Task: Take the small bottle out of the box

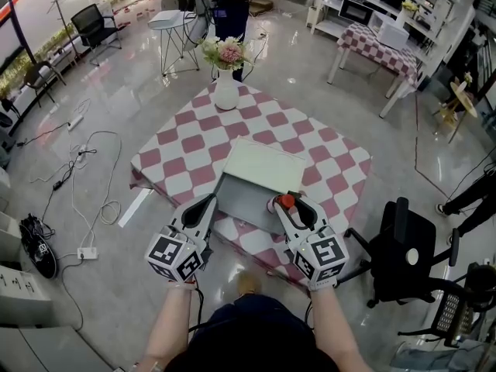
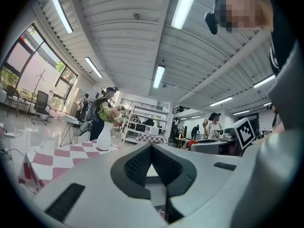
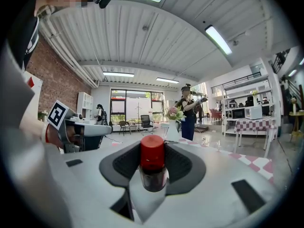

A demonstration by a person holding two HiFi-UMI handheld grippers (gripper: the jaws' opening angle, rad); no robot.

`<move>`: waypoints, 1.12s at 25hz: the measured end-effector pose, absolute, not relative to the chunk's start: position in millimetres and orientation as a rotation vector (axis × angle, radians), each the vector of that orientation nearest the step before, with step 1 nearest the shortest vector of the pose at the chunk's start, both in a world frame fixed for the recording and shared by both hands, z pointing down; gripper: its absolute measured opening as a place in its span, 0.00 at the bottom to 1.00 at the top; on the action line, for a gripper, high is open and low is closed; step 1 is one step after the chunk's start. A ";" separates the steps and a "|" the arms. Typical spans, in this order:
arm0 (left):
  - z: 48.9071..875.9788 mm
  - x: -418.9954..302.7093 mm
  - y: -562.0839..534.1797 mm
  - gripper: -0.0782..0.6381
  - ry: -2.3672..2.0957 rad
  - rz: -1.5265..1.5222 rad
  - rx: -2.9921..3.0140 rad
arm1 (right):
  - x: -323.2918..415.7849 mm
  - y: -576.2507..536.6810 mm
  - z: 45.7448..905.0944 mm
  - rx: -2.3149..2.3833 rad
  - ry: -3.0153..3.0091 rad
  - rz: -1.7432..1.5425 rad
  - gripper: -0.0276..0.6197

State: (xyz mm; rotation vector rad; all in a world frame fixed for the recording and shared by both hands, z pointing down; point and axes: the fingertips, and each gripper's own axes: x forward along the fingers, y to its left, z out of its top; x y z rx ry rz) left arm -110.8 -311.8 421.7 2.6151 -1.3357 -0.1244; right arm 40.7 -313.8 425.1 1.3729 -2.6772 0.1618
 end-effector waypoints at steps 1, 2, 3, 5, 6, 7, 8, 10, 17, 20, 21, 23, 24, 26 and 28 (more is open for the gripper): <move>419.7 -110.7 -311.2 0.13 -1.336 -0.127 2.618 | 41.3 -313.3 422.8 1.376 -2.683 0.167 0.27; 417.6 -110.3 -310.5 0.13 -1.337 -0.130 2.621 | 42.1 -312.7 420.4 1.381 -2.690 0.175 0.27; 415.7 -109.9 -309.7 0.13 -1.337 -0.132 2.624 | 43.0 -312.0 418.1 1.386 -2.698 0.181 0.27; 412.2 -108.9 -308.0 0.13 -1.337 -0.138 2.629 | 44.5 -310.5 415.0 1.387 -2.701 0.174 0.28; 410.6 -108.3 -307.1 0.13 -1.337 -0.141 2.632 | 44.9 -309.8 414.1 1.384 -2.697 0.164 0.27; 409.4 -107.8 -306.2 0.13 -1.337 -0.145 2.634 | 45.2 -309.1 413.3 1.381 -2.694 0.154 0.27; 408.3 -107.4 -305.3 0.13 -1.337 -0.149 2.636 | 45.3 -308.4 412.4 1.378 -2.693 0.148 0.27; 406.6 -107.0 -303.8 0.13 -1.336 -0.153 2.640 | 45.1 -307.1 410.1 1.378 -2.695 0.142 0.27; 401.8 -108.1 -302.7 0.13 -1.343 -0.162 2.642 | 44.4 -304.7 402.8 1.375 -2.708 0.131 0.27; 398.9 -108.9 -302.4 0.13 -1.346 -0.169 2.645 | 44.9 -304.1 399.5 1.378 -2.712 0.123 0.27; 397.9 -109.3 -302.8 0.13 -1.348 -0.170 2.646 | 45.0 -304.4 398.4 1.380 -2.712 0.121 0.27; 395.9 -109.9 -303.5 0.13 -1.348 -0.170 2.649 | 45.1 -305.1 396.4 1.382 -2.712 0.118 0.27; 395.0 -109.9 -303.6 0.13 -1.348 -0.170 2.650 | 45.3 -305.1 395.2 1.383 -2.711 0.116 0.27; 393.1 -110.1 -303.2 0.13 -1.349 -0.172 2.651 | 45.7 -304.7 393.1 1.385 -2.710 0.111 0.27; 391.1 -110.9 -302.7 0.13 -1.353 -0.174 2.654 | 45.5 -304.2 391.4 1.386 -2.712 0.106 0.27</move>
